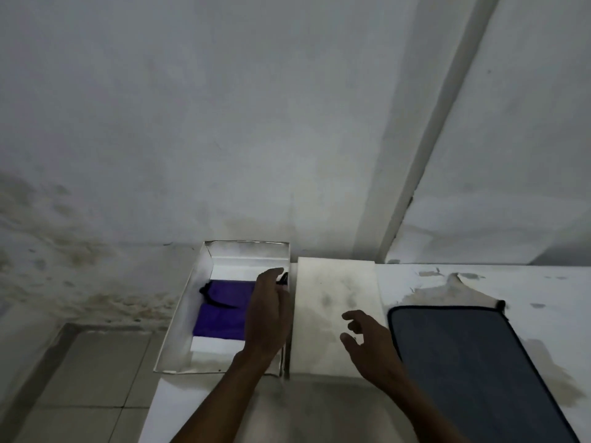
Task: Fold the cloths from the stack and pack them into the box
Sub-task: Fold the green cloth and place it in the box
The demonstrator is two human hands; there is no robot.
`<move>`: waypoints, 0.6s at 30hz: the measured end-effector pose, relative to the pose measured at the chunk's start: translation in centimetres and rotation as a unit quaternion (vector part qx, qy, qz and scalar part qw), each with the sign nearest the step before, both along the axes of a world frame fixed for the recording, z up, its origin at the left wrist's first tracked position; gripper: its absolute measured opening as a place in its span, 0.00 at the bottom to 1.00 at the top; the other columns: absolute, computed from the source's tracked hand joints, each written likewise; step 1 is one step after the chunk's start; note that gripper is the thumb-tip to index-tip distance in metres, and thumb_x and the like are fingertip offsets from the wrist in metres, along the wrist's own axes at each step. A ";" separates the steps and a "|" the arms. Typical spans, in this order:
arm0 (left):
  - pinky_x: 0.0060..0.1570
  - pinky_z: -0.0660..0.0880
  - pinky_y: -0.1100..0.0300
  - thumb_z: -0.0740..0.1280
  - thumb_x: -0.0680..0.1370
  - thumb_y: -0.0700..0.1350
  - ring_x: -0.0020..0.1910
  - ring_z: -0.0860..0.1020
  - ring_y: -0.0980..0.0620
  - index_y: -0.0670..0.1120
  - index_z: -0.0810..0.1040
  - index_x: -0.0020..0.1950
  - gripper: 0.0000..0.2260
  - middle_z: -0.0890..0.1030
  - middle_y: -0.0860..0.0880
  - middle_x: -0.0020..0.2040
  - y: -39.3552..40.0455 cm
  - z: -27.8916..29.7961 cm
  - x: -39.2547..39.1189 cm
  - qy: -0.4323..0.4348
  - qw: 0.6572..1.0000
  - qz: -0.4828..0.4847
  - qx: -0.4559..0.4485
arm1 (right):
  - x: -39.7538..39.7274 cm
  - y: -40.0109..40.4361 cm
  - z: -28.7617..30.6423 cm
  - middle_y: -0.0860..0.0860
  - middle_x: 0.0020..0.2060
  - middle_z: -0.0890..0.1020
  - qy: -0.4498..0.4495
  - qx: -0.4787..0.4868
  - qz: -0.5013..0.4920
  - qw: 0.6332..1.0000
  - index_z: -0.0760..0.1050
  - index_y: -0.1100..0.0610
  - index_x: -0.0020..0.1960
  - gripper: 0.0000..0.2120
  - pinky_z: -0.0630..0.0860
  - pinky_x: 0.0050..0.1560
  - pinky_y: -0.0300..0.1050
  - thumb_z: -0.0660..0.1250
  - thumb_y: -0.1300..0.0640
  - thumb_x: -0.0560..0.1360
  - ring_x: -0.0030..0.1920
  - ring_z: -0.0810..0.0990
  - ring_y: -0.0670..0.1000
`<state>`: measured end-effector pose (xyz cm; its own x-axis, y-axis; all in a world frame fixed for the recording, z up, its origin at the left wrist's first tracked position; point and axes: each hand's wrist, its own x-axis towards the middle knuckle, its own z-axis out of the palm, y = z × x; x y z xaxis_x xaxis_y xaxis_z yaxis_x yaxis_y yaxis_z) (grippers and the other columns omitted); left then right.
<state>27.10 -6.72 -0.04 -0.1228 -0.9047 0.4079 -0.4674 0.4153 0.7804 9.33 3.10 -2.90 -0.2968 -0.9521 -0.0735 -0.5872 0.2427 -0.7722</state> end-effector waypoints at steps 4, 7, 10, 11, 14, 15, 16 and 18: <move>0.45 0.79 0.59 0.61 0.77 0.39 0.48 0.78 0.53 0.42 0.75 0.59 0.12 0.78 0.52 0.51 3.3 0.8 -2.5 0.006 0.999 -0.009 -0.030 | -2.0 3.2 0.1 0.46 0.48 0.78 0.000 0.005 -0.014 1.000 0.74 0.48 0.57 0.13 0.70 0.46 0.33 0.69 0.56 0.73 0.51 0.76 0.42; 0.38 0.79 0.60 0.61 0.77 0.41 0.43 0.78 0.57 0.44 0.77 0.57 0.11 0.79 0.53 0.49 5.9 0.5 -4.9 0.011 0.999 -0.024 -0.018 | -4.0 5.6 0.0 0.45 0.47 0.79 -0.002 0.010 -0.025 1.000 0.75 0.48 0.55 0.13 0.70 0.46 0.31 0.70 0.57 0.72 0.50 0.77 0.42; 0.36 0.78 0.60 0.62 0.77 0.42 0.40 0.79 0.58 0.45 0.78 0.57 0.10 0.81 0.53 0.48 8.4 -0.3 -7.6 -0.007 0.999 -0.049 0.005 | -6.7 7.9 0.3 0.41 0.43 0.76 0.015 0.017 -0.023 0.999 0.72 0.45 0.49 0.10 0.68 0.41 0.24 0.69 0.57 0.72 0.45 0.75 0.41; 0.36 0.78 0.60 0.61 0.77 0.42 0.39 0.79 0.58 0.46 0.78 0.56 0.10 0.82 0.53 0.47 8.9 -0.6 -8.3 -0.014 0.998 -0.053 0.019 | -7.5 8.4 0.5 0.41 0.41 0.74 0.029 0.022 -0.019 0.999 0.71 0.46 0.47 0.10 0.67 0.39 0.23 0.69 0.58 0.72 0.43 0.74 0.42; 0.39 0.76 0.60 0.62 0.75 0.40 0.37 0.78 0.57 0.47 0.79 0.54 0.11 0.82 0.54 0.44 10.9 -1.2 -11.2 -0.042 0.995 -0.072 0.059 | -10.9 10.4 0.8 0.45 0.45 0.77 0.046 0.029 -0.021 0.998 0.77 0.53 0.54 0.11 0.68 0.44 0.27 0.70 0.59 0.72 0.47 0.76 0.45; 0.40 0.76 0.59 0.63 0.74 0.39 0.37 0.78 0.56 0.47 0.79 0.54 0.10 0.82 0.54 0.43 11.4 -1.4 -12.0 -0.057 0.993 -0.079 0.069 | -12.0 10.9 0.8 0.46 0.47 0.78 0.042 0.032 -0.024 0.998 0.77 0.55 0.56 0.13 0.69 0.47 0.31 0.70 0.59 0.72 0.48 0.77 0.45; 0.40 0.77 0.58 0.63 0.75 0.39 0.37 0.78 0.55 0.47 0.79 0.54 0.10 0.82 0.53 0.43 11.9 -1.6 -12.8 -0.073 0.990 -0.087 0.079 | -13.0 11.4 0.8 0.46 0.48 0.78 0.036 0.037 -0.026 0.998 0.77 0.56 0.57 0.14 0.69 0.48 0.33 0.70 0.59 0.72 0.49 0.77 0.45; 0.41 0.77 0.55 0.63 0.76 0.40 0.37 0.79 0.53 0.48 0.79 0.53 0.09 0.82 0.53 0.44 12.9 -2.1 -15.5 -0.101 0.984 -0.103 0.101 | -15.8 12.9 0.7 0.46 0.48 0.78 0.031 0.053 -0.029 0.998 0.77 0.56 0.57 0.14 0.70 0.49 0.34 0.70 0.58 0.72 0.50 0.77 0.45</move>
<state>11.62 6.20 -2.19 -0.3723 -0.9123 0.1706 -0.5442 0.3635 0.7561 -6.49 15.98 -2.20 -0.3576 -0.9214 -0.1521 -0.6156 0.3551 -0.7035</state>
